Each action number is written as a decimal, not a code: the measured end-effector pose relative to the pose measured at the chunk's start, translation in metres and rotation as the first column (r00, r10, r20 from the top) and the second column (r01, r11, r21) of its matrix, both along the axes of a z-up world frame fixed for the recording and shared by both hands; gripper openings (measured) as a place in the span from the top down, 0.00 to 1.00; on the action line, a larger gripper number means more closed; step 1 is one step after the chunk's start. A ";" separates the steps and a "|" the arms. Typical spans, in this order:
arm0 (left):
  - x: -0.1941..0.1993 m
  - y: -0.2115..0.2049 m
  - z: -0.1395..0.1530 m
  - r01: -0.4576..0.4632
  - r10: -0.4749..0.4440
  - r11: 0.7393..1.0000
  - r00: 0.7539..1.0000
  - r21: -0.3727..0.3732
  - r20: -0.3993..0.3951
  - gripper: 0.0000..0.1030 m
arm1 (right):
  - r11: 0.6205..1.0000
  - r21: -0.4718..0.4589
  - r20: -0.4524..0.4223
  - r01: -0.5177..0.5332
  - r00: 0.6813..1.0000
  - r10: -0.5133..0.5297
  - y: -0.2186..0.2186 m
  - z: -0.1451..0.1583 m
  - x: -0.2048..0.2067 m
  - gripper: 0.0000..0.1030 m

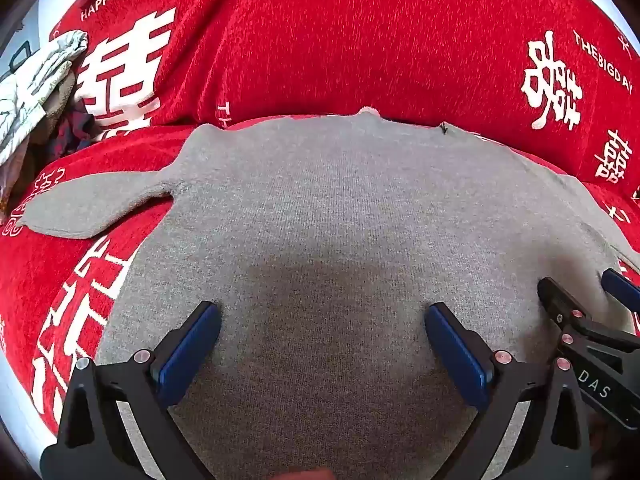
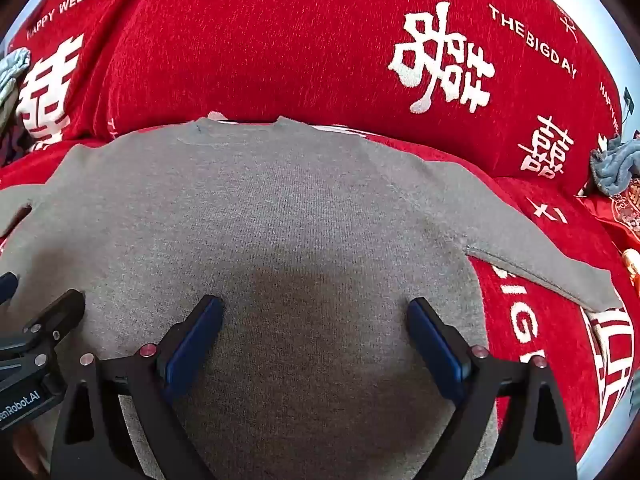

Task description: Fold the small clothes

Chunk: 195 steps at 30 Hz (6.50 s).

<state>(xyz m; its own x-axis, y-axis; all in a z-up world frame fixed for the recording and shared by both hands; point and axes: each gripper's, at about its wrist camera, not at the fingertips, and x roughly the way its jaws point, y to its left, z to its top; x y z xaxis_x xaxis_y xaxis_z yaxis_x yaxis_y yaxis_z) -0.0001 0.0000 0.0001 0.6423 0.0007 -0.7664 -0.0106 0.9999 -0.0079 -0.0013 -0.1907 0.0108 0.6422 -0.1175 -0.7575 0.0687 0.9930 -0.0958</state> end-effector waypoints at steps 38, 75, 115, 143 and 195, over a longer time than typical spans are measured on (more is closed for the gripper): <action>-0.003 0.000 0.004 0.000 0.000 1.000 1.000 -0.006 0.011 0.00 | 0.999 0.036 -0.019 0.009 1.000 -0.008 -0.006 0.000 0.006 0.06; -0.003 -0.002 0.004 -0.002 0.002 1.000 1.000 -0.001 0.005 0.00 | 0.997 0.066 -0.156 0.040 0.987 -0.029 -0.011 -0.001 0.018 0.05; 0.054 -0.125 0.061 0.069 -0.070 0.998 0.977 -0.012 -0.202 0.00 | 0.975 0.125 -0.097 0.185 0.980 -0.174 -0.150 0.055 0.016 0.05; 0.075 -0.309 0.042 0.266 -0.247 0.963 0.941 0.052 -0.232 0.00 | 0.886 0.096 -0.126 0.453 0.889 -0.441 -0.347 0.029 -0.031 0.05; 0.062 -0.216 0.032 0.222 -0.228 0.974 0.951 -0.054 -0.208 0.00 | 0.856 0.290 0.090 0.429 0.878 -0.470 -0.378 0.096 -0.045 0.94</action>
<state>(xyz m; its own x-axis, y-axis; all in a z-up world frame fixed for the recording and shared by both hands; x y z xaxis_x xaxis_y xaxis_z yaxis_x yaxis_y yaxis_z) 0.0622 -0.2159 0.0322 0.4467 -0.1498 -0.8821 0.2101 0.9759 -0.0593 -0.0460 -0.5683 0.1066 0.6750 -0.2388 -0.6981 0.5065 0.8380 0.2031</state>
